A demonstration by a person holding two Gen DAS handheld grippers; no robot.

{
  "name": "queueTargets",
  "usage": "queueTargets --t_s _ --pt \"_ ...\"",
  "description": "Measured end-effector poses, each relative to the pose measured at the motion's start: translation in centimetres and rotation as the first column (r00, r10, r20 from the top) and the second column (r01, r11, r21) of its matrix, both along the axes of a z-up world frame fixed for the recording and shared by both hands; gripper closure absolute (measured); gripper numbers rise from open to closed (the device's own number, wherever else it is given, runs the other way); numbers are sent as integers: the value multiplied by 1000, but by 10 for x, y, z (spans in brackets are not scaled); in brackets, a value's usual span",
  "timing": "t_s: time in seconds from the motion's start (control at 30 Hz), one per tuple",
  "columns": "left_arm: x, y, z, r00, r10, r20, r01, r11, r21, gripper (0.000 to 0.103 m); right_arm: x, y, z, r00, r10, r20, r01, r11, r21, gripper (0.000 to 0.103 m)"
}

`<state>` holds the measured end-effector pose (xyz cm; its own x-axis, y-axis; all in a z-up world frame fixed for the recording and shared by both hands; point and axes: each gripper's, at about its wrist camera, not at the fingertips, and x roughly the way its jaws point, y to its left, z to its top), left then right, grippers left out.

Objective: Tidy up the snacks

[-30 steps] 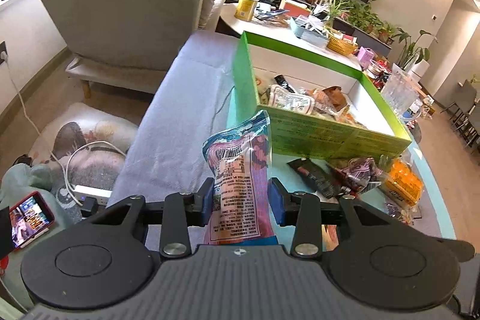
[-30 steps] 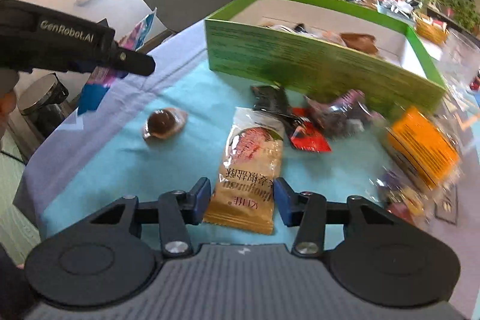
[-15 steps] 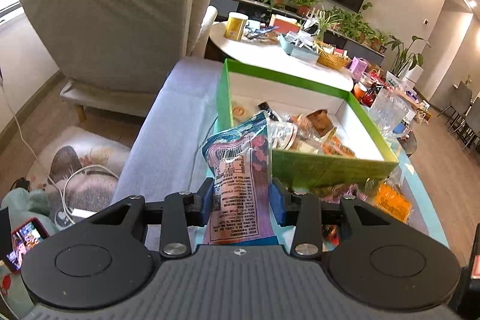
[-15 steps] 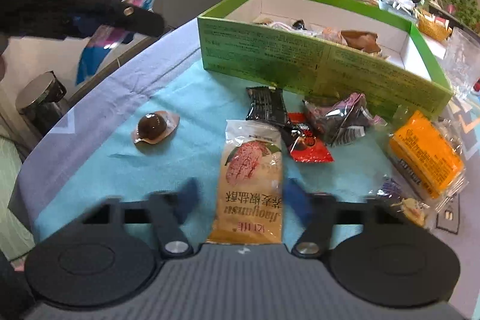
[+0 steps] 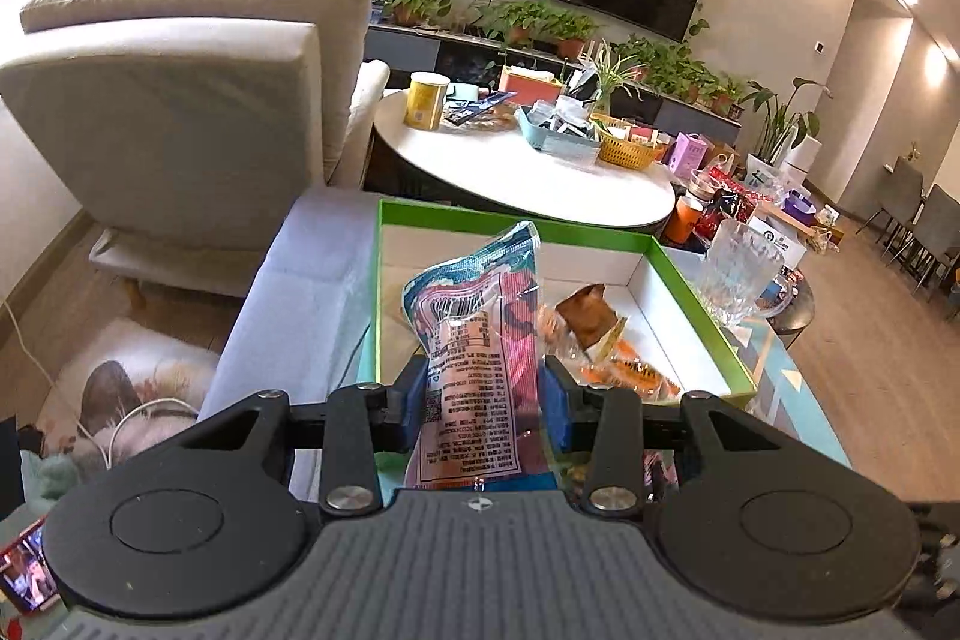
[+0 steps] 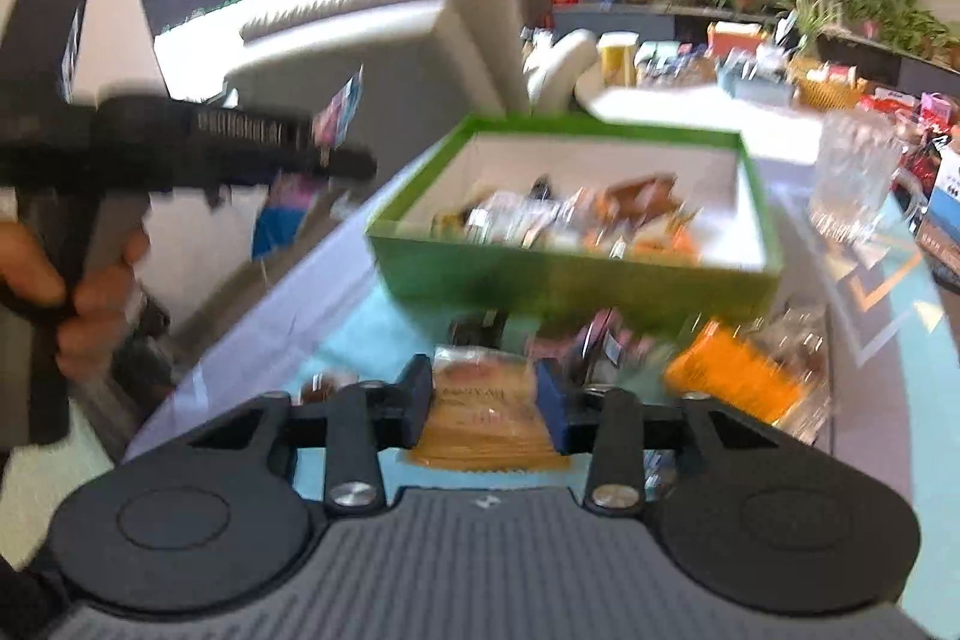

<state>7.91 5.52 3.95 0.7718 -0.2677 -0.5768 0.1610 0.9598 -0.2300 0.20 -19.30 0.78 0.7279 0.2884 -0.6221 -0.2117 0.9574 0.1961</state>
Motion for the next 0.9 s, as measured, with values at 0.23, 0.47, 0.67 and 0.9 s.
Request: queueTargets --t_s 0.23,0.47,0.67,0.9 --pt "18 -16 3 1000 -22 5 22 1000 8 66 18 -25 13 998 -54 40 54 999 -1 86" --pt "31 -21 -8 999 -23 -34 24 999 27 66 9 -17 -40 992 61 -113 -80 983 -166 41" --pt "45 -28 -11 999 -30 -45 31 999 29 66 -3 -68 -48 980 -148 -134 140 988 -68 41" --pt "55 -40 -15 996 -57 -62 59 998 35 66 9 -77 -75 954 -204 -218 190 978 -86 41"
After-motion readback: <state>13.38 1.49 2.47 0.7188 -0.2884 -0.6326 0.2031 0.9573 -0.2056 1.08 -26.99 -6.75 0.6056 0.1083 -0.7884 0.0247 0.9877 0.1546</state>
